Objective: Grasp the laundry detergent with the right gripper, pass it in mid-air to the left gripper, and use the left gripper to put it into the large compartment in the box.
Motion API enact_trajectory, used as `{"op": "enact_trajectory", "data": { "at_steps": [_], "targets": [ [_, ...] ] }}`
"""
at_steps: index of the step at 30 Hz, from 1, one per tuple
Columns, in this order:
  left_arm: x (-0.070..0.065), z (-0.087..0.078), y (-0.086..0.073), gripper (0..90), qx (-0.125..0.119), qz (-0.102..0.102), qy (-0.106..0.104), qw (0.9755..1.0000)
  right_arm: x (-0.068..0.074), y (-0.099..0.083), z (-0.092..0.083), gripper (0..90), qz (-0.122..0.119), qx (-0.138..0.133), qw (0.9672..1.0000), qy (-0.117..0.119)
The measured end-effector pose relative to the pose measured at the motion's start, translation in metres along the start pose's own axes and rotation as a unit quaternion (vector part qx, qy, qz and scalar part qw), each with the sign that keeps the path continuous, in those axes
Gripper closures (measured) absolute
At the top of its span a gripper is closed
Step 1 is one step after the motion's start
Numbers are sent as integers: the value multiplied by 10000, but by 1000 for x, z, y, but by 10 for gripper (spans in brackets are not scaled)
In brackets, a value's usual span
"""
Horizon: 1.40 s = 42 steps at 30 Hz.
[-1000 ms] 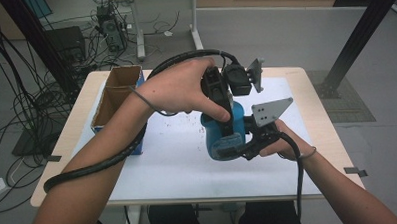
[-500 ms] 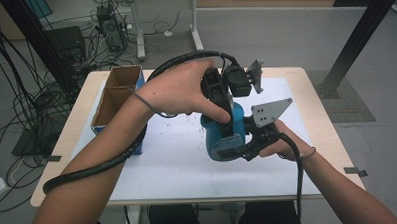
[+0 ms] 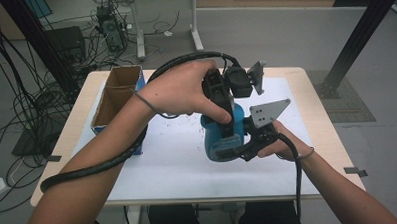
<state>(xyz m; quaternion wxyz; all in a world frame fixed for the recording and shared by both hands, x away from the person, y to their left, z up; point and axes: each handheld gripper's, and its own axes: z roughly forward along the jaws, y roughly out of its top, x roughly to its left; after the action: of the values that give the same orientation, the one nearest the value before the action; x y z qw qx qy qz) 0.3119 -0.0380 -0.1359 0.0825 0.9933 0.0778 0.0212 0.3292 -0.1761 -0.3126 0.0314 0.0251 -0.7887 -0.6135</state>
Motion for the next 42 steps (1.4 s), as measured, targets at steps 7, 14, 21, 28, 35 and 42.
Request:
{"op": "enact_trajectory", "data": {
  "at_steps": [7, 14, 21, 28, 35, 42],
  "targets": [
    [-1, -1, 3, 377, 21, 18, 11, 10000, 1, 0, -1, 397, 9, -64, 10000, -6],
    [-2, 0, 5, 378, 48, 37, 20, 10000, 1, -2, -1, 367, 95, -163, 9998, 7],
    [-1, 0, 4, 378, 64, 6, 61, 10000, 1, -6, -2, 205, 211, -240, 9994, -123],
    [-2, -2, 4, 378, 46, -16, 94, 9999, 2, -7, -1, 73, 255, -252, 9989, -288],
    [0, -2, 3, 377, 39, -36, 96, 9999, 2, -6, -1, 2, 99, -242, 9988, -418],
    [3, -2, 2, 377, 36, -94, 91, 9999, 2, -4, -2, 0, 25, -41, 9989, -462]
  ]
}}
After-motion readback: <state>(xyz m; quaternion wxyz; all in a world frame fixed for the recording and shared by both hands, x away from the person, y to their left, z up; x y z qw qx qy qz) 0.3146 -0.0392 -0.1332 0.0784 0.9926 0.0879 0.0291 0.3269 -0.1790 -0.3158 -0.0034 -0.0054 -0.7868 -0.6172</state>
